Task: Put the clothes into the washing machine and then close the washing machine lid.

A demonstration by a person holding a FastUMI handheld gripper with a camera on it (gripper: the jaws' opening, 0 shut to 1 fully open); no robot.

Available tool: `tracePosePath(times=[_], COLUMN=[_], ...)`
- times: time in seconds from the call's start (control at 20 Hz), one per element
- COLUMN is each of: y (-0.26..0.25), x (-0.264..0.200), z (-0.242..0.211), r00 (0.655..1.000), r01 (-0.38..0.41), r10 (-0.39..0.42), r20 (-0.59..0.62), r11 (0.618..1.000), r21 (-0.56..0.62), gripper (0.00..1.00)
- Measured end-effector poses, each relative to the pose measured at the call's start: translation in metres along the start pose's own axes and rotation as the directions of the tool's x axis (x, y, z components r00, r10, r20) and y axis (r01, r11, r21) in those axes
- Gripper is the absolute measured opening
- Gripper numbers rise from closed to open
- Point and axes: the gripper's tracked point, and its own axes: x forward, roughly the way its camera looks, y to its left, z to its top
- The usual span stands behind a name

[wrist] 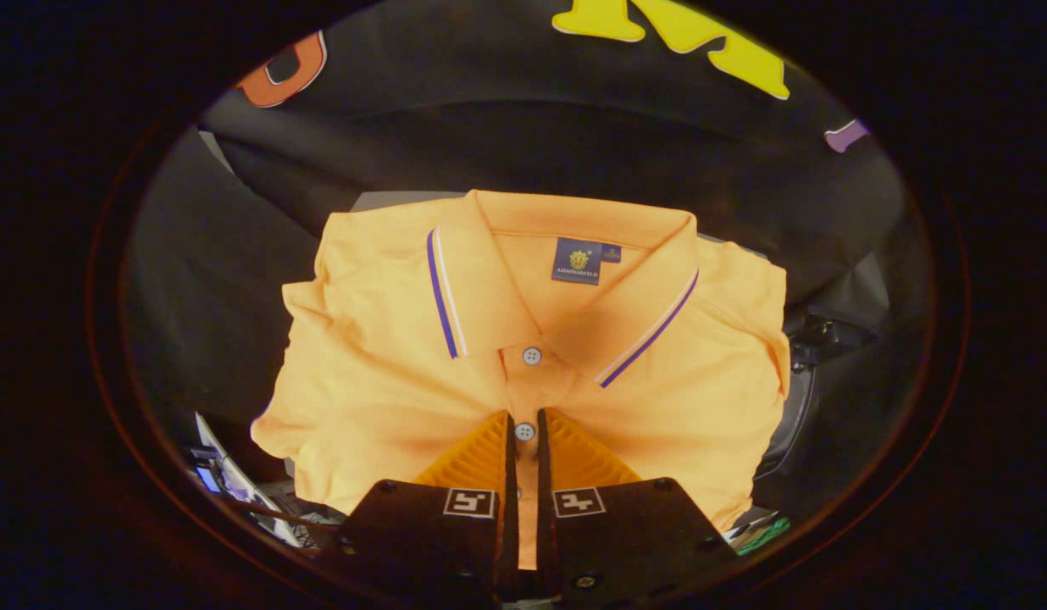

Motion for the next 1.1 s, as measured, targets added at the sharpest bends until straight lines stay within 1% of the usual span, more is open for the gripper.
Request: tracePosePath(times=[0.3,0.6,0.75,0.95,1.1], y=[-0.007,-0.011,-0.012,-0.016,-0.019], x=[-0.004,-0.009,-0.018,-0.031,-0.040], z=[0.001,0.005,0.008,0.013,0.019], r00=[0.999,0.996,0.996,0.995,0.995], r01=[-0.029,-0.081,-0.094,-0.092,-0.092], r10=[0.028,0.083,0.094,0.089,0.087], r20=[-0.028,-0.033,0.001,0.039,0.051], r11=[0.999,0.995,0.992,0.992,0.990], r21=[-0.037,0.058,0.079,0.081,0.109], gripper=[0.09,0.09,0.09,0.09,0.09])
